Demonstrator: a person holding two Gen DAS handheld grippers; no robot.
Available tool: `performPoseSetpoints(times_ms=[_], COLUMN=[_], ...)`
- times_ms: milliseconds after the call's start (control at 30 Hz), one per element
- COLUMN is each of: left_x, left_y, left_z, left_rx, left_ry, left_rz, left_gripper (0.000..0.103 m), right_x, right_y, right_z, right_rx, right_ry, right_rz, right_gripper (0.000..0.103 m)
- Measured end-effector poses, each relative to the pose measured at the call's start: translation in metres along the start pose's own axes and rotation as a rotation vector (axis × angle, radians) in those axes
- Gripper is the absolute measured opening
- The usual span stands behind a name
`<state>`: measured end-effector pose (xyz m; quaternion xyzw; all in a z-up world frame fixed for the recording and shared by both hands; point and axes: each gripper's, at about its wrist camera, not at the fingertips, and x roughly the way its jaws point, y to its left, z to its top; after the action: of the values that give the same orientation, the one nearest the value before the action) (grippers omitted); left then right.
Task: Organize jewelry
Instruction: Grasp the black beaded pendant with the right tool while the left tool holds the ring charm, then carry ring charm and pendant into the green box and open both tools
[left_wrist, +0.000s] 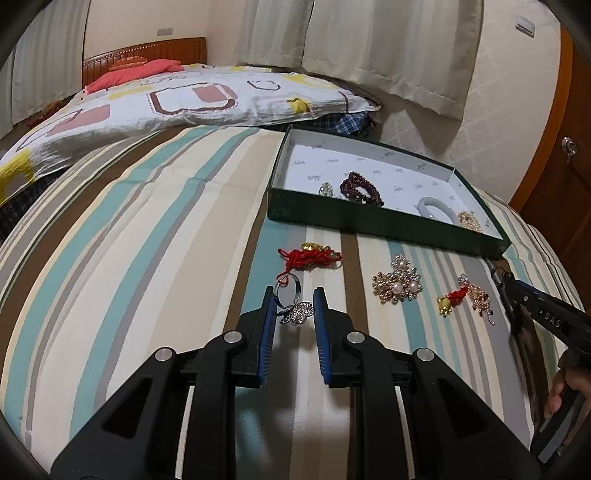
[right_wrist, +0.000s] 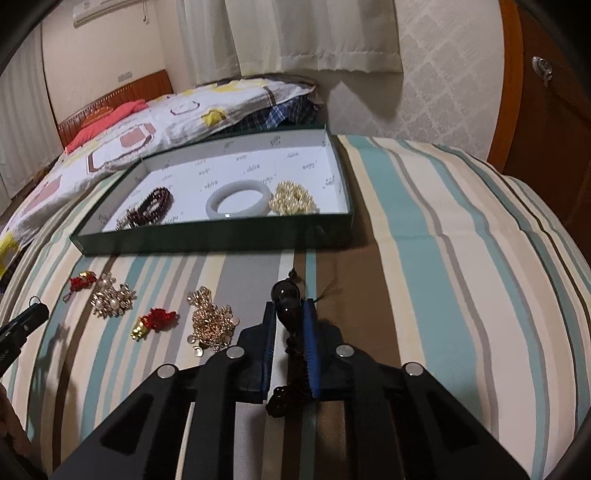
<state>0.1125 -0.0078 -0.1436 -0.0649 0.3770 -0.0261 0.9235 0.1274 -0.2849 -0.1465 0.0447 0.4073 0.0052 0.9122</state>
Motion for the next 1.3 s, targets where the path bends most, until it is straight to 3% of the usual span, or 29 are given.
performPoseSetpoints(times_ms=[300, 800, 1033, 1300], left_x=[-0.012, -0.006, 0.026, 0.095], left_y=[-0.010, -0.034, -0.049, -0.054], left_z=[0.016, 0.095, 0.137, 0.162], left_rx=[0.009, 0.032, 0.063, 0.077], left_ry=[-0.044, -0.168, -0.203, -0.116], left_rz=[-0.037, -0.113, -0.106, -0.074], left_gripper=[0.020, 0.020, 0.020, 0.020], right_x=[-0.027, -0.033, -0.009, 0.037], right_y=[0.004, 0.016, 0.018, 0.013], right_z=[0.019, 0.084, 0.116, 0.132], right_rx=[0.015, -0.011, -0.030, -0.026], right_ry=[-0.097, -0.244, -0.289, -0.246], right_rz=[0.023, 0.057, 0.056, 0.050], right_gripper=[0.016, 0.016, 0.016, 0.016])
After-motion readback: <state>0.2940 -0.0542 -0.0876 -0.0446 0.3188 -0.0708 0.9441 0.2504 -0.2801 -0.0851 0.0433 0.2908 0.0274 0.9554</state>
